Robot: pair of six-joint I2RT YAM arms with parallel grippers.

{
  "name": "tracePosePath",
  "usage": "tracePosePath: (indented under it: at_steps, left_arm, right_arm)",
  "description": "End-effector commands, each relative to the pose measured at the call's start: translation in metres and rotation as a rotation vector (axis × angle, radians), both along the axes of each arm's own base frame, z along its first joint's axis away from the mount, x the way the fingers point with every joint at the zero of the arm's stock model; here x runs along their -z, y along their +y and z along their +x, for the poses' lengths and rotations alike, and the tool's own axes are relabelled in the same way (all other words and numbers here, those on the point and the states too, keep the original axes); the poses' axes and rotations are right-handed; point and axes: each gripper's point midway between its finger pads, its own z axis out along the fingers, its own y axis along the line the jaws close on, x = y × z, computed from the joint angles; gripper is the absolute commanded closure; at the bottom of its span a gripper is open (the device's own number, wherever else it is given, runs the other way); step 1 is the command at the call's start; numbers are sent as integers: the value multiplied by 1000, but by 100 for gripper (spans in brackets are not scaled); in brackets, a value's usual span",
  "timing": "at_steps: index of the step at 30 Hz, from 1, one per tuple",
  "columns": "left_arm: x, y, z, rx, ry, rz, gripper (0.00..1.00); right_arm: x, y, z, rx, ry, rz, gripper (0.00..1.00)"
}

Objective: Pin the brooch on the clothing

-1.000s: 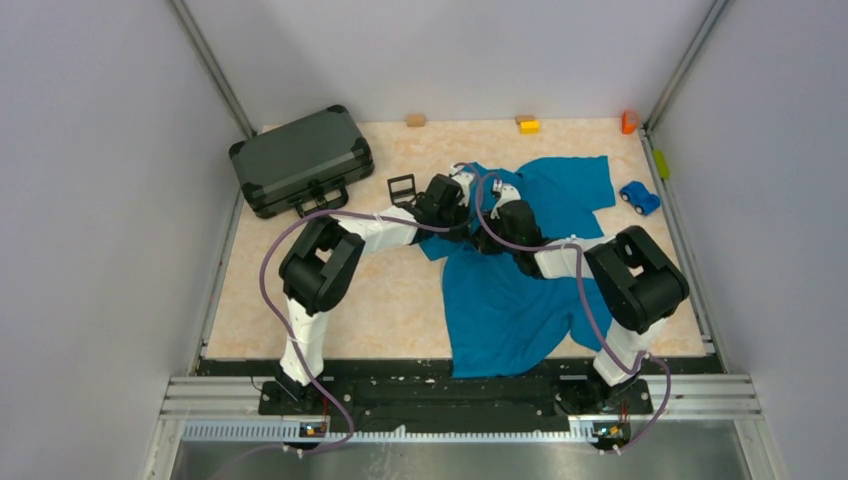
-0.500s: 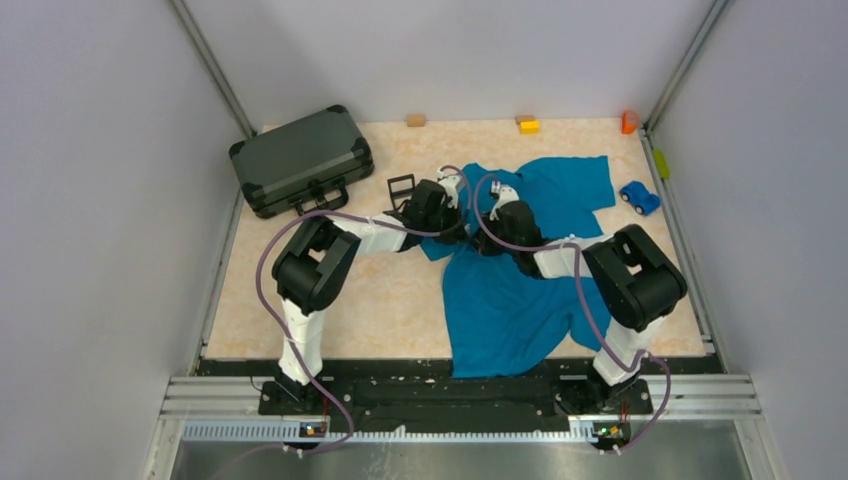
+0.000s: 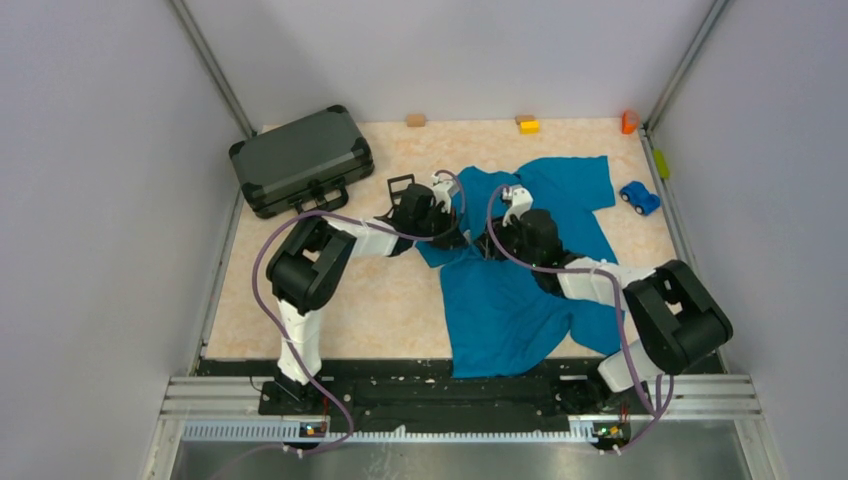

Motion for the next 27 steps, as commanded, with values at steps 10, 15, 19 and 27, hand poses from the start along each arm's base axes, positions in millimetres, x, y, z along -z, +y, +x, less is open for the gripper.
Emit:
tracePosePath:
  at_steps: [10,15,19,27]
  left_arm:
    - [-35,-1,4,57,-51,-142,100]
    - [-35,-1,2,69,-49,-151,100]
    - [-39,-3,0,83,-55,-172,100]
    - [-44,-2,-1,91,-64,-182,100]
  right_arm:
    - [-24,-15,-18,-14,-322,109,48]
    - [-20,-11,-20,-30,-336,115,48]
    - [-11,-4,-18,-55,-324,101,48]
    - [-3,10,-6,-79,-292,116,50]
